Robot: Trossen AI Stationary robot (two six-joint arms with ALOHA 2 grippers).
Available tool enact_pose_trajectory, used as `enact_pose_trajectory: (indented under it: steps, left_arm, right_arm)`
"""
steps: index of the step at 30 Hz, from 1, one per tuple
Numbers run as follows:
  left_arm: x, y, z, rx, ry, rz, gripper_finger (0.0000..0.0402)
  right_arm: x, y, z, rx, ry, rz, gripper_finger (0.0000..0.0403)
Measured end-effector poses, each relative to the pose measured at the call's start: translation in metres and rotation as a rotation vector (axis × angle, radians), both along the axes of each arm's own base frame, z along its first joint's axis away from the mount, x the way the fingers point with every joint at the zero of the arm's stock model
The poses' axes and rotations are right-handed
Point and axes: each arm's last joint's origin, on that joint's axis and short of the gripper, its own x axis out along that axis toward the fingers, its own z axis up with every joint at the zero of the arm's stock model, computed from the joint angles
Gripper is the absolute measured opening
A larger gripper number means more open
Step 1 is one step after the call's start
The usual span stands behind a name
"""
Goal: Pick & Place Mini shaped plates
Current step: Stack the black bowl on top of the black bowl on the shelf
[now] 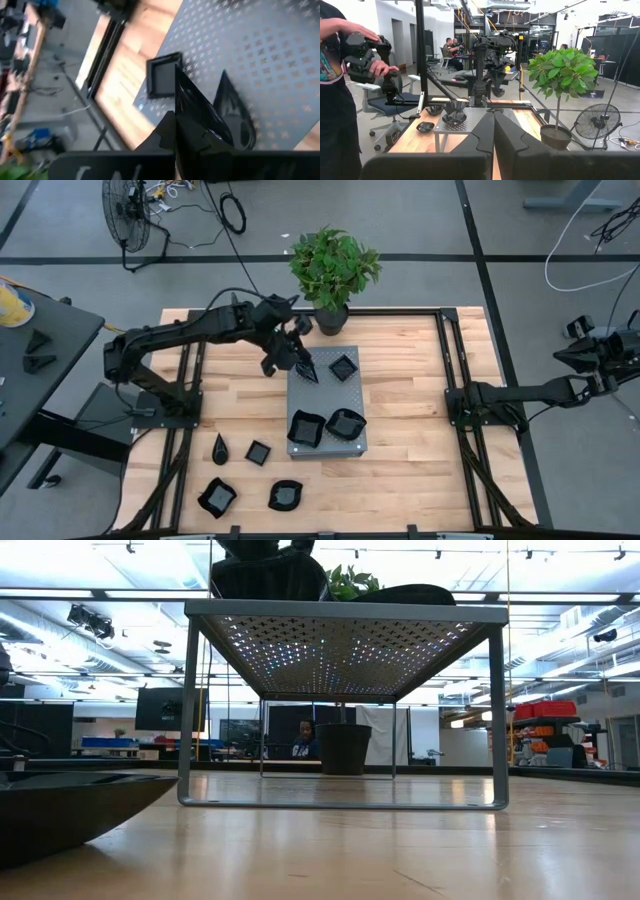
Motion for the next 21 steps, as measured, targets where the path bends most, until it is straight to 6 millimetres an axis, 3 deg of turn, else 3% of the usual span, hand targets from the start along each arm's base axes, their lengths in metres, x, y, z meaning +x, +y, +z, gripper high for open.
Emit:
enact_pose_trajectory:
  steps: [11, 21]
  left_arm:
    - [0.008, -0.01, -0.013, -0.126, 0.046, -0.129, 0.0002]
    - [0.02, -0.005, -0.032, -0.028, 0.095, -0.21, 0.0002]
  right_arm:
    - [0.0, 0.0, 0.0, 0.0, 0.0, 0.0, 0.0016]
    - [0.0, 0.0, 0.0, 0.0, -0.001, 0.0, 0.0016]
